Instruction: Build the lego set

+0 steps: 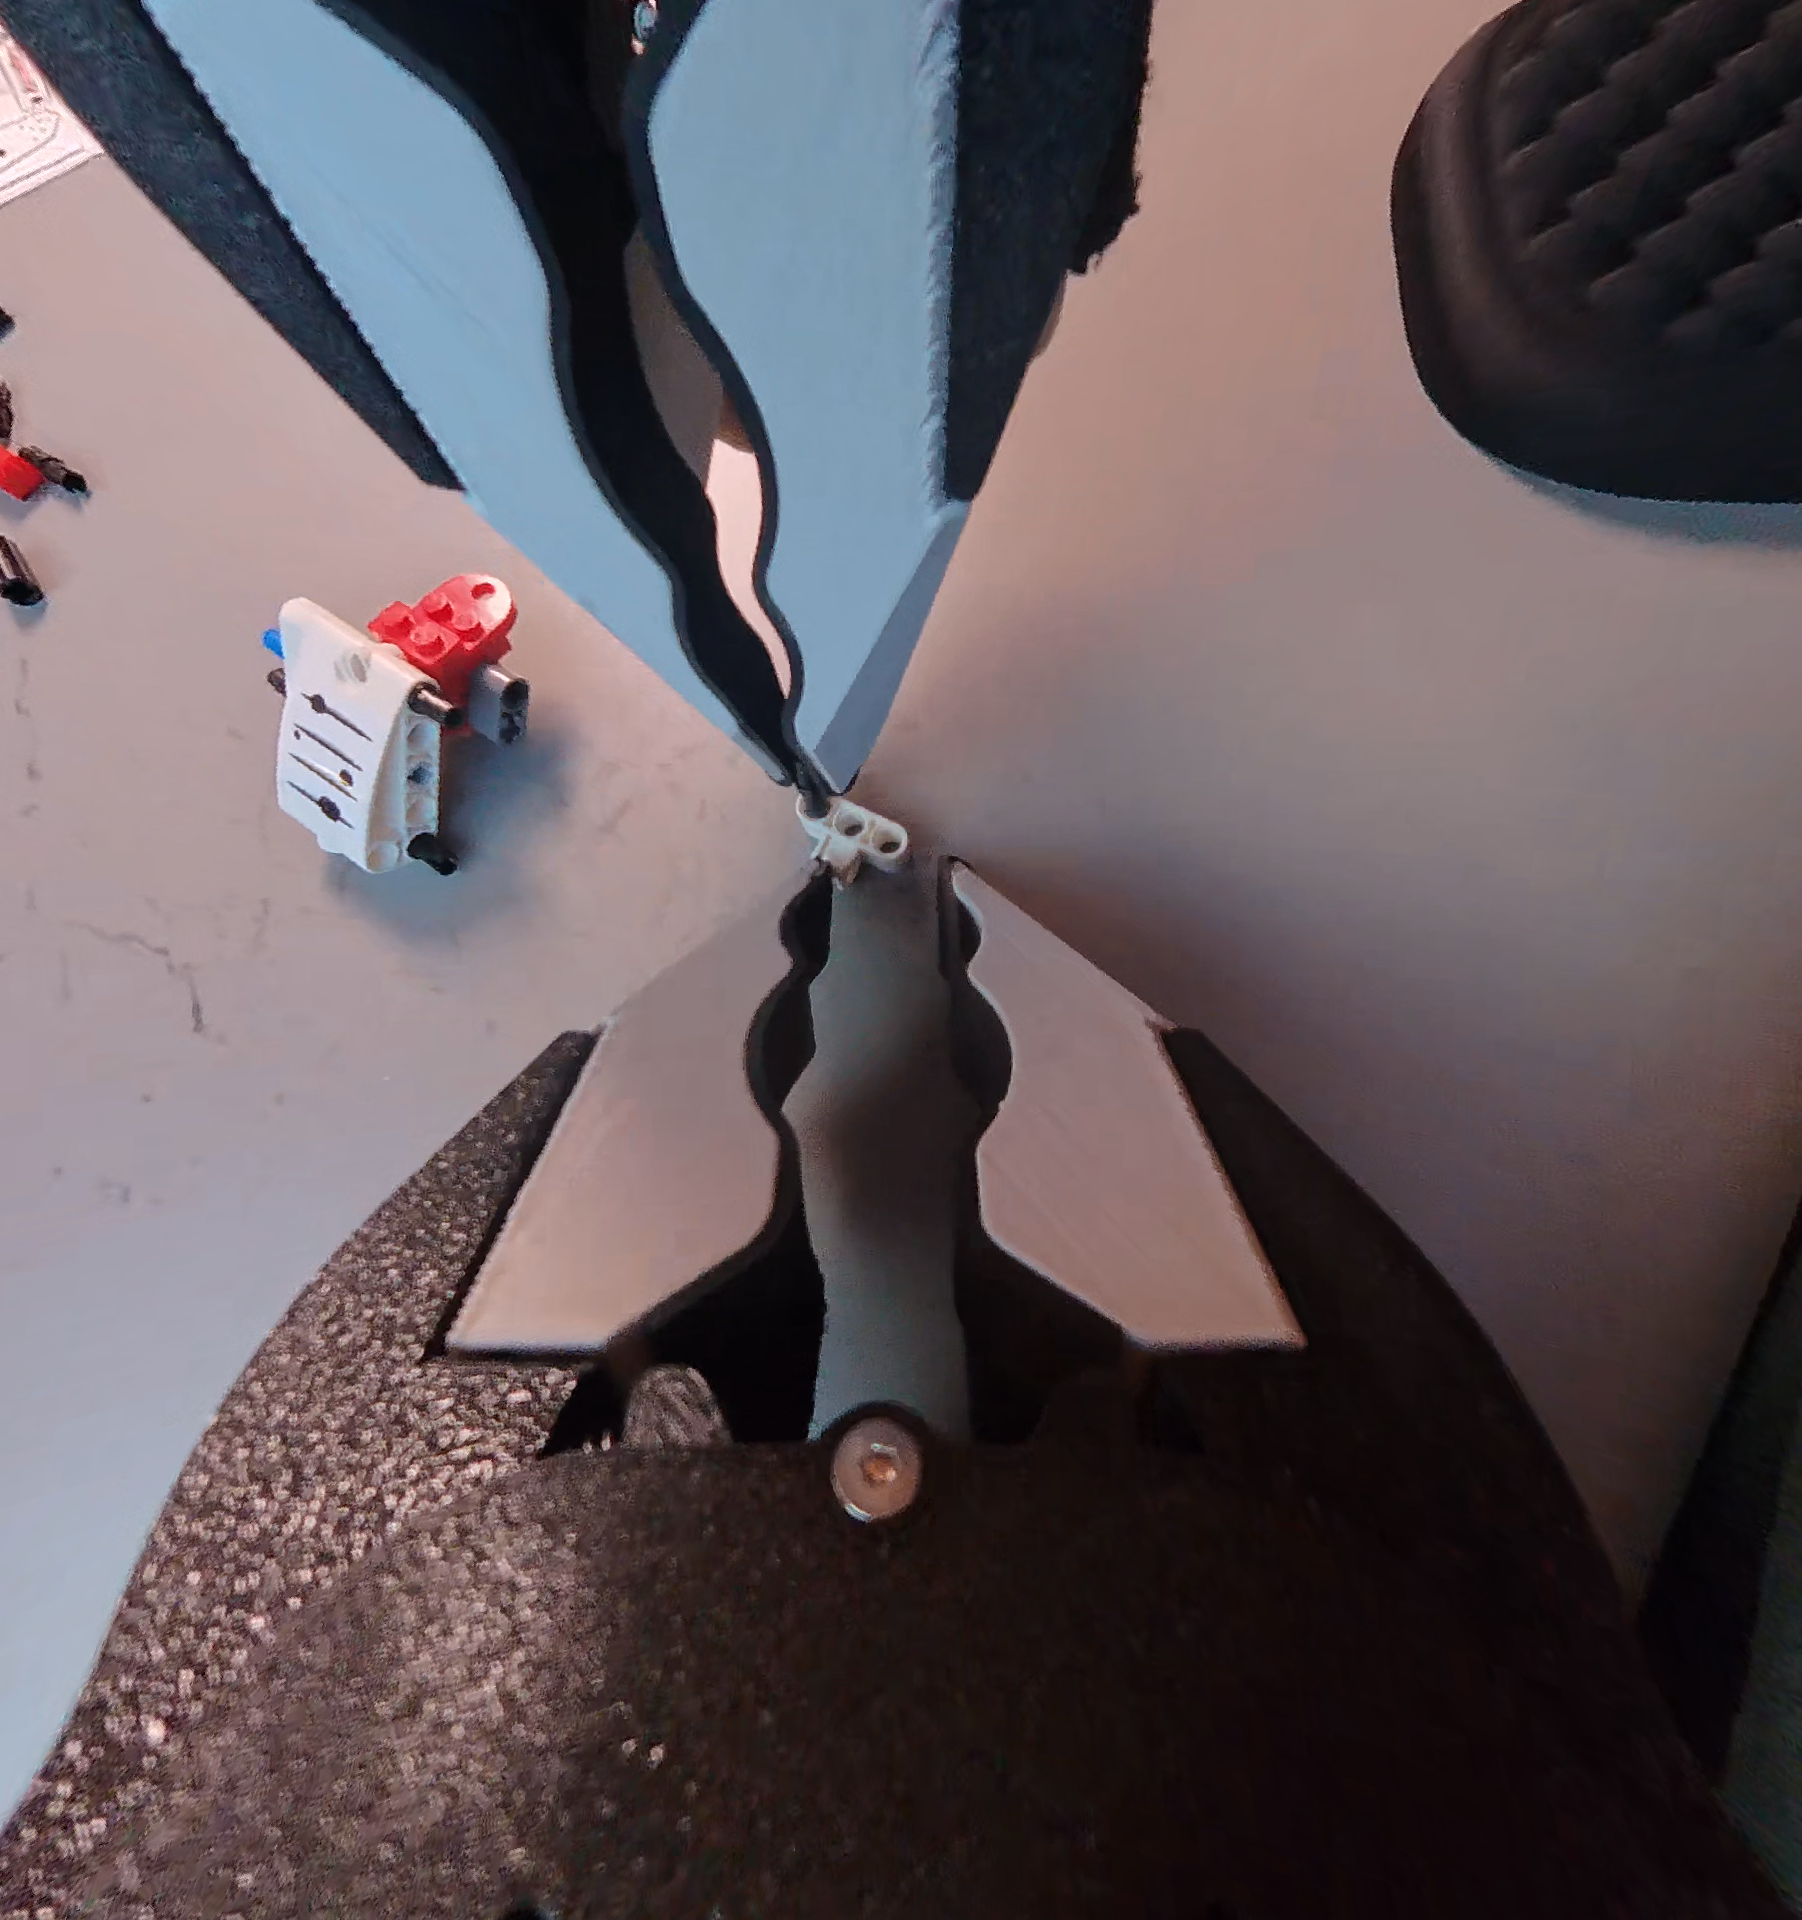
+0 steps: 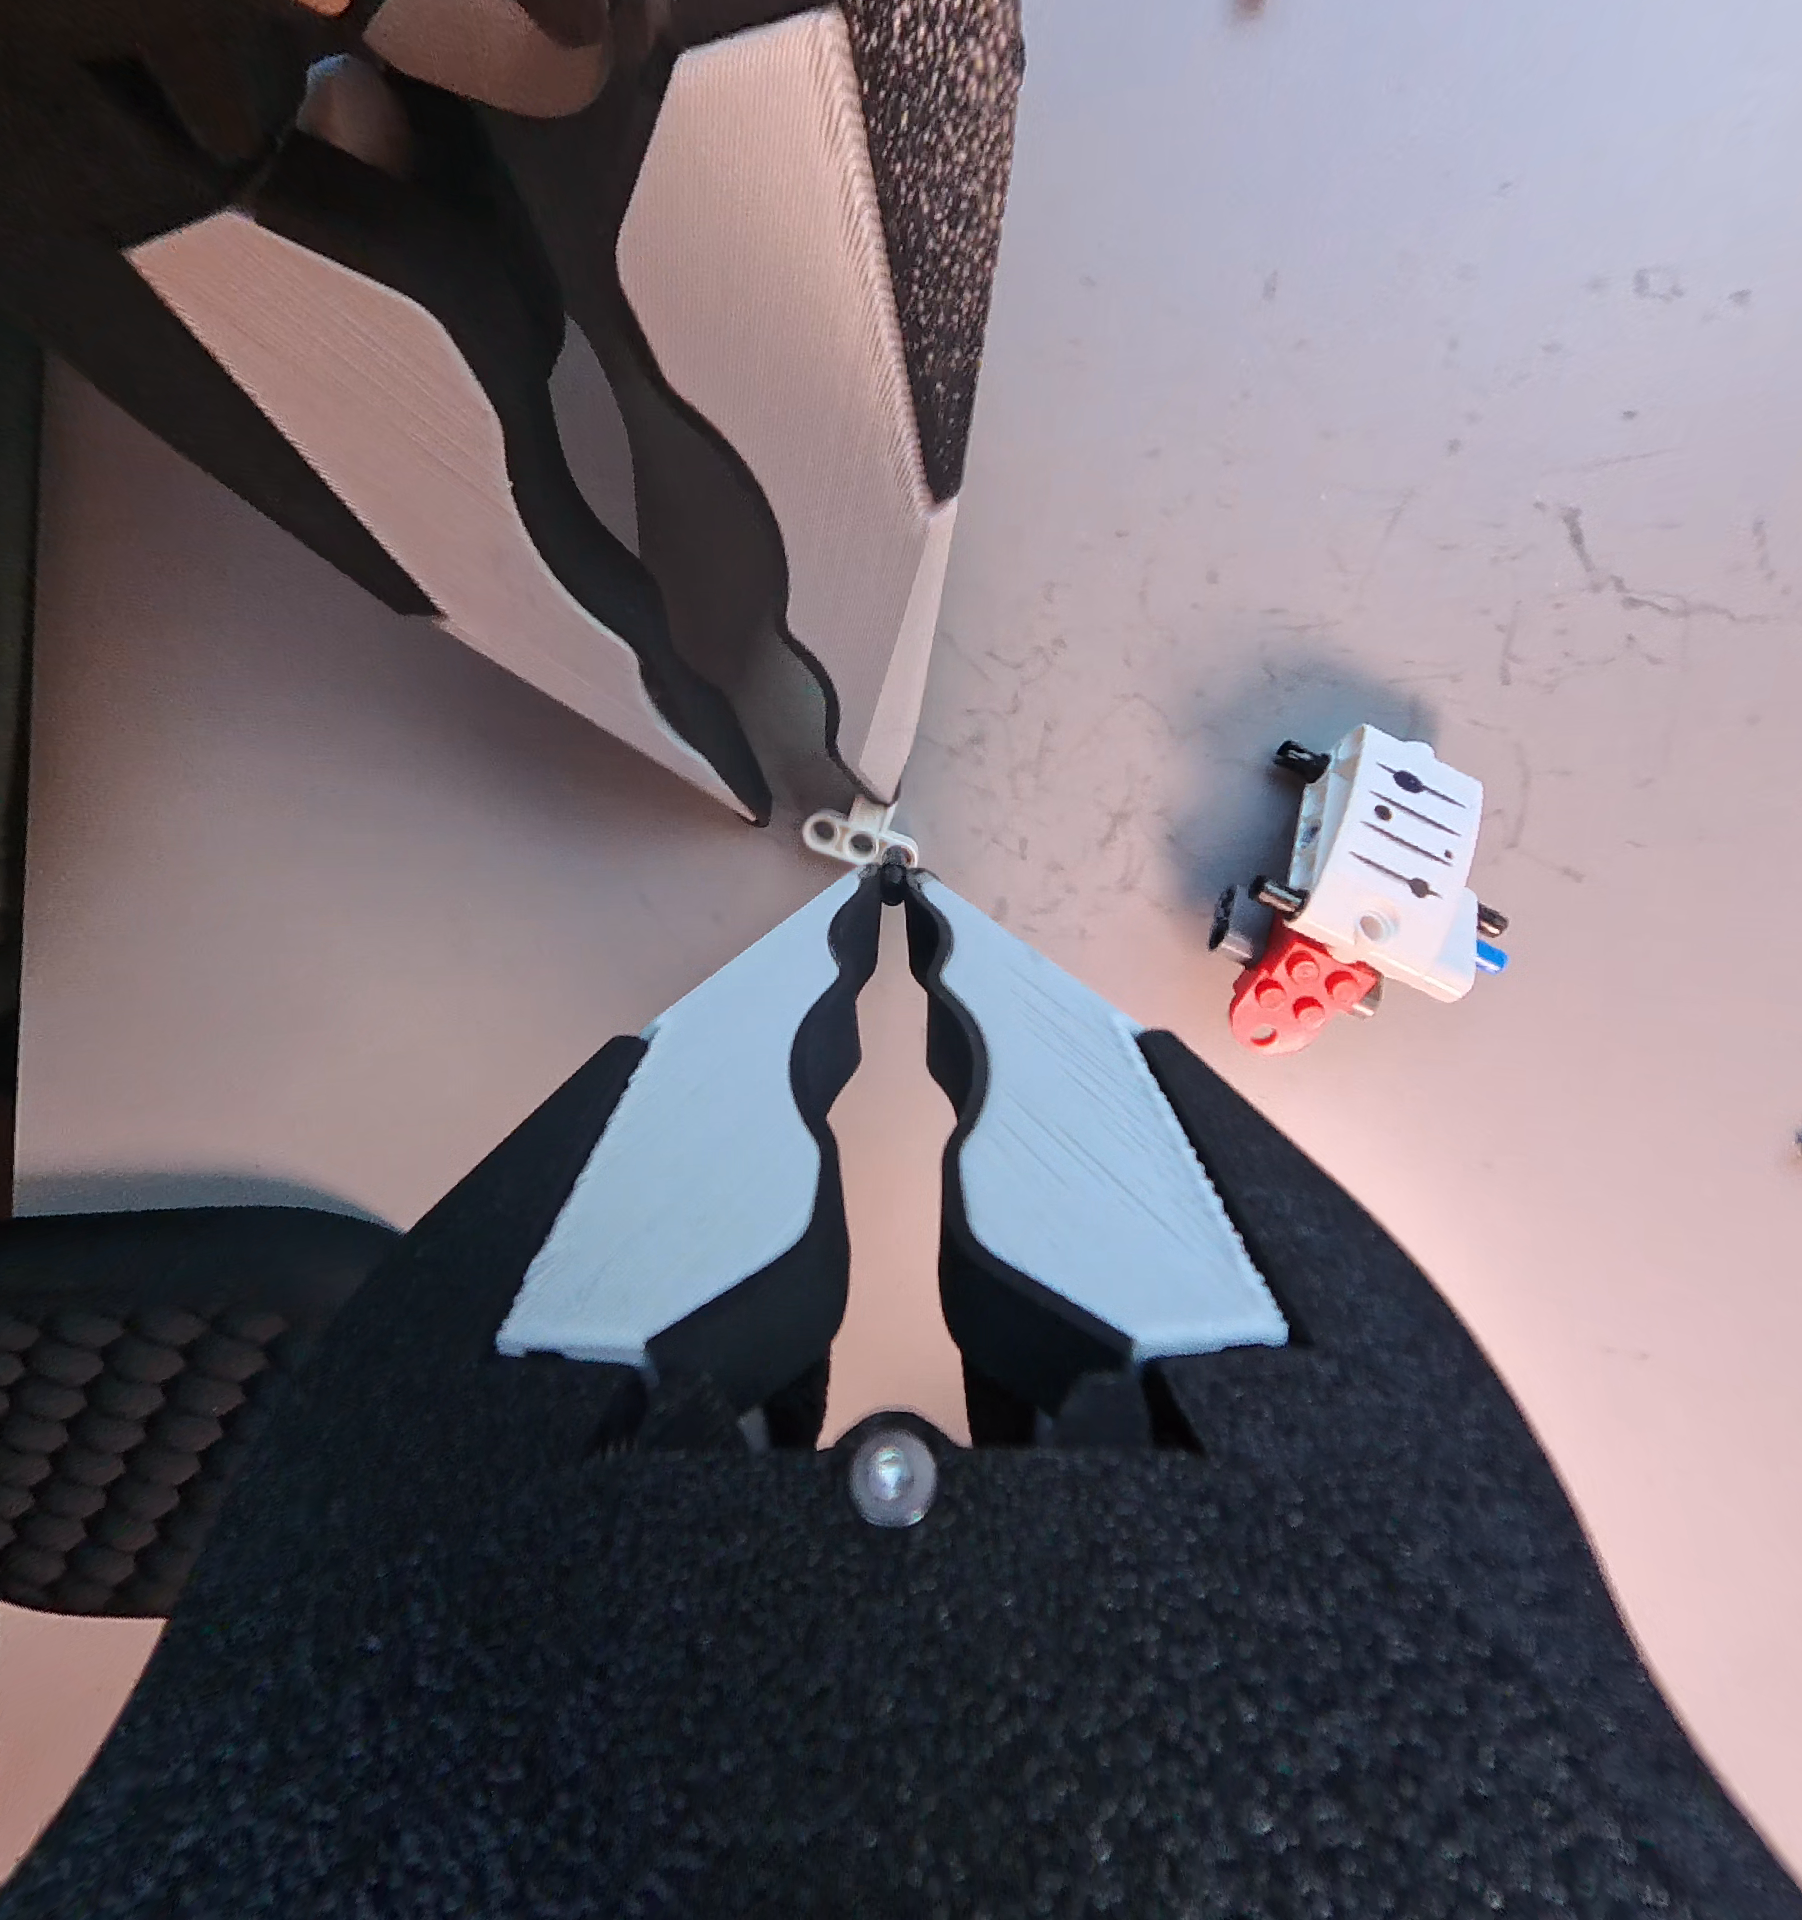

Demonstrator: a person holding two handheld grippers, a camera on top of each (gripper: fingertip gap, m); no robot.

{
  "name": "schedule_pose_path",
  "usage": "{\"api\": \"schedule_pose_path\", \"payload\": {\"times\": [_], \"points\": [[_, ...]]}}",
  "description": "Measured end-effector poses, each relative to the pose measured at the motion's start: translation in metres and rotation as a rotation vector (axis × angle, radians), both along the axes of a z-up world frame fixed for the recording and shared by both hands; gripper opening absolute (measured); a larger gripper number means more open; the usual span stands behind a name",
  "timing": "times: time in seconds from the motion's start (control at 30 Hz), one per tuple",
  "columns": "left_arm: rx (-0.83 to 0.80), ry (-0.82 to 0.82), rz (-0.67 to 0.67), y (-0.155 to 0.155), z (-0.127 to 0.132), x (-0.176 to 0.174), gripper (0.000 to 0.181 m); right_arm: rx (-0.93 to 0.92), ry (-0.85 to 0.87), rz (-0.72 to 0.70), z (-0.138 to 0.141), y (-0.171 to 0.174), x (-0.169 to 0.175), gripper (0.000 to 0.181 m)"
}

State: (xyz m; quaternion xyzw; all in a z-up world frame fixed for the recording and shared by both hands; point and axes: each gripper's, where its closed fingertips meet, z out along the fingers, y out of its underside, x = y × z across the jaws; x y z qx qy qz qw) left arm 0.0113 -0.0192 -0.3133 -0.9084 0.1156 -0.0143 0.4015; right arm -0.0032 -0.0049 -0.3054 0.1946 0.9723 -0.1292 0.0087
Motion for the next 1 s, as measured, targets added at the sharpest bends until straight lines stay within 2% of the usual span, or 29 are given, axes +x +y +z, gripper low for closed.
{"api": "schedule_pose_path", "payload": {"times": [0.13,0.37,0.53,0.63,0.87,1.0], "points": [[-0.013,0.001,0.014,0.0035,-0.0020,-0.0068,0.025,-0.002,-0.002,-0.026,-0.0009,0.0039,0.0046,0.004],[-0.026,-0.059,-0.009,0.0053,-0.0019,-0.0075,0.022,0.019,0.013,-0.042,-0.0012,0.0085,0.0064,0.004],[0.006,-0.108,0.010,0.0076,0.0041,-0.0011,0.026,0.030,0.052,0.035,-0.0016,0.0078,0.0070,0.004],[-0.002,-0.085,0.019,0.0105,0.0020,-0.0018,0.021,0.009,0.084,0.095,-0.0021,0.0074,0.0077,0.004],[-0.045,-0.087,-0.136,0.0068,-0.0031,-0.0006,0.020,0.023,0.165,0.266,-0.0020,0.0051,0.0090,0.004],[-0.094,-0.183,-0.267,0.0041,-0.0020,-0.0011,0.020,0.084,0.228,0.372,-0.0018,0.0037,0.0089,0.004]]}}
